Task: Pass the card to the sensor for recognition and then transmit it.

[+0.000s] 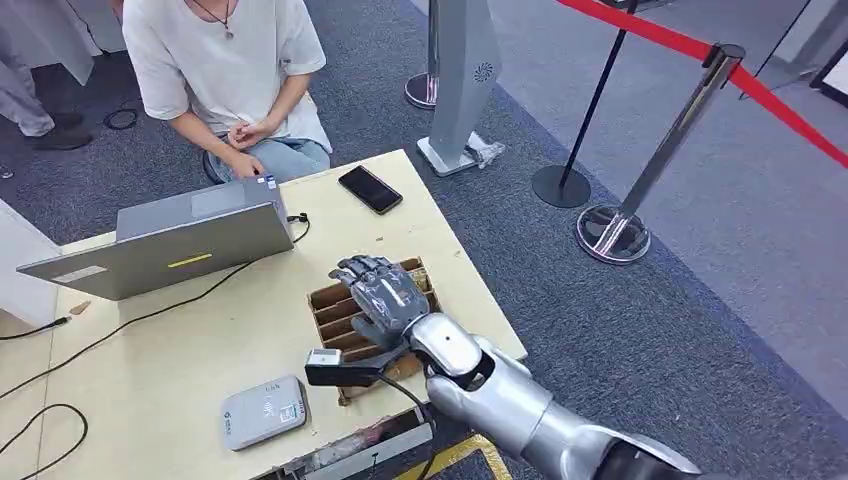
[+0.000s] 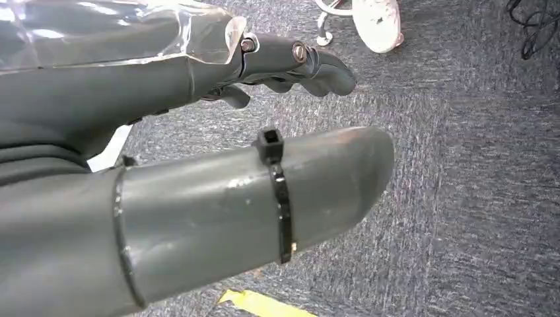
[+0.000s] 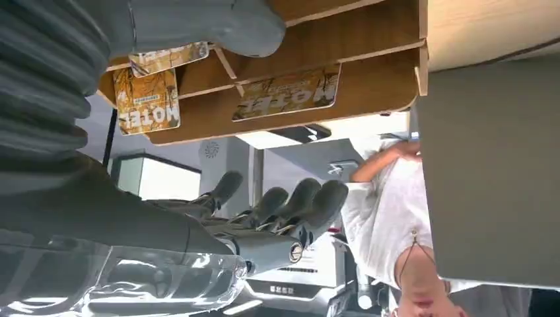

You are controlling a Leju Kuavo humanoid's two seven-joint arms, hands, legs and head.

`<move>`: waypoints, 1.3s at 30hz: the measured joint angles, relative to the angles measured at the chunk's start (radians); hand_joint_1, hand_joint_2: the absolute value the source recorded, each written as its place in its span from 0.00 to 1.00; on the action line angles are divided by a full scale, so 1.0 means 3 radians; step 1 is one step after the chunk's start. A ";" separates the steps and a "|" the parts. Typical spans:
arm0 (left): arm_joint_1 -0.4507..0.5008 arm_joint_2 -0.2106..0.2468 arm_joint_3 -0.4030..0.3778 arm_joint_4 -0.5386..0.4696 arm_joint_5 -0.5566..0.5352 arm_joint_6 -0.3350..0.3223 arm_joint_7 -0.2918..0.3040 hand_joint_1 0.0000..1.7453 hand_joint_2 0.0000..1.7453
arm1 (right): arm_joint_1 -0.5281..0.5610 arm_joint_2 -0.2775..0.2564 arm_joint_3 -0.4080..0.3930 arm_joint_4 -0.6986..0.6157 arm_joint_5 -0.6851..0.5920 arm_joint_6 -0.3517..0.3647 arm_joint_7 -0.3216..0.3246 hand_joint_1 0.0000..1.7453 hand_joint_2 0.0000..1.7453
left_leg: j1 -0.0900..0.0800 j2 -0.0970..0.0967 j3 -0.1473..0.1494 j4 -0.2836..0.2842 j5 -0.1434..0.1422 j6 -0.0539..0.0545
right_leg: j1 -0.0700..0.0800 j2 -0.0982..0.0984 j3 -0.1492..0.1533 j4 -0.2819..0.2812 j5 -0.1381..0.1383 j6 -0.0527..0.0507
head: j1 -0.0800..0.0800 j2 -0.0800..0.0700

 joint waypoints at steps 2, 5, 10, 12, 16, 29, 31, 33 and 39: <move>0.0000 0.0000 0.0001 0.0000 -0.0001 0.0001 0.0000 0.00 0.00 | -0.0018 0.0000 0.0006 0.0033 0.0000 -0.0001 0.0004 0.34 1.00 | 0.0000 0.0000 0.0000 0.0000 0.0000 0.0000 | 0.0000 0.0000 0.0000 0.0000 0.0000 0.0000 | 0.0000 0.0000; 0.0000 0.0000 0.0004 0.0000 -0.0001 0.0002 0.0001 0.00 0.00 | -0.0046 0.0000 0.0014 0.0081 0.0000 -0.0001 0.0005 0.36 1.00 | 0.0000 0.0000 0.0000 0.0000 0.0000 0.0000 | 0.0000 0.0000 0.0000 0.0000 0.0000 0.0000 | 0.0000 0.0000; 0.0000 0.0000 0.0011 0.0000 0.0000 0.0003 0.0003 0.00 0.00 | -0.0089 0.0006 0.0024 0.0164 -0.0001 -0.0001 0.0014 0.39 1.00 | 0.0000 0.0000 0.0000 0.0000 0.0000 0.0000 | 0.0000 0.0000 0.0000 0.0000 0.0000 0.0000 | 0.0000 0.0000; -0.0001 0.0000 0.0017 0.0000 0.0000 0.0003 0.0003 0.00 0.00 | -0.0098 0.0013 0.0027 0.0189 -0.0001 -0.0003 0.0014 0.39 1.00 | 0.0000 0.0000 0.0000 0.0000 0.0000 0.0000 | 0.0000 0.0000 0.0000 0.0000 0.0000 0.0000 | -0.0001 0.0000; 0.0000 0.0000 0.0023 0.0000 0.0001 0.0004 0.0003 0.00 0.00 | -0.0116 0.0019 0.0032 0.0229 -0.0001 -0.0001 0.0014 0.39 1.00 | 0.0000 0.0000 0.0000 0.0000 0.0000 0.0000 | 0.0000 0.0000 0.0000 0.0000 0.0000 0.0000 | 0.0000 0.0000; 0.0000 0.0000 0.0025 0.0000 0.0003 0.0005 0.0003 0.00 0.00 | -0.0122 0.0028 0.0036 0.0264 -0.0001 -0.0001 0.0014 0.47 1.00 | 0.0000 0.0000 0.0000 0.0000 0.0000 0.0000 | 0.0000 0.0000 0.0000 0.0000 0.0000 0.0000 | 0.0000 0.0000; 0.0000 0.0000 0.0025 0.0000 0.0003 0.0006 0.0003 0.00 0.00 | -0.0123 0.0028 0.0036 0.0266 -0.0001 -0.0001 0.0014 0.58 1.00 | 0.0000 0.0000 0.0000 0.0000 0.0000 0.0000 | 0.0000 0.0000 0.0000 0.0000 0.0000 0.0000 | 0.0000 0.0000; 0.0000 0.0000 0.0027 0.0000 0.0006 0.0006 0.0001 0.00 0.00 | -0.0122 0.0028 0.0036 0.0270 -0.0001 -0.0001 0.0015 0.67 1.00 | 0.0000 0.0000 0.0000 0.0000 0.0000 0.0000 | 0.0000 0.0000 0.0000 0.0000 0.0000 0.0000 | 0.0000 0.0000; 0.0000 -0.0001 0.0031 -0.0001 0.0006 0.0006 0.0001 0.00 0.00 | -0.0138 0.0029 0.0036 0.0268 0.0013 -0.0005 0.0034 0.81 1.00 | 0.0000 0.0000 0.0001 0.0000 0.0000 0.0000 | 0.0000 0.0000 0.0000 0.0000 0.0000 0.0000 | 0.0000 0.0000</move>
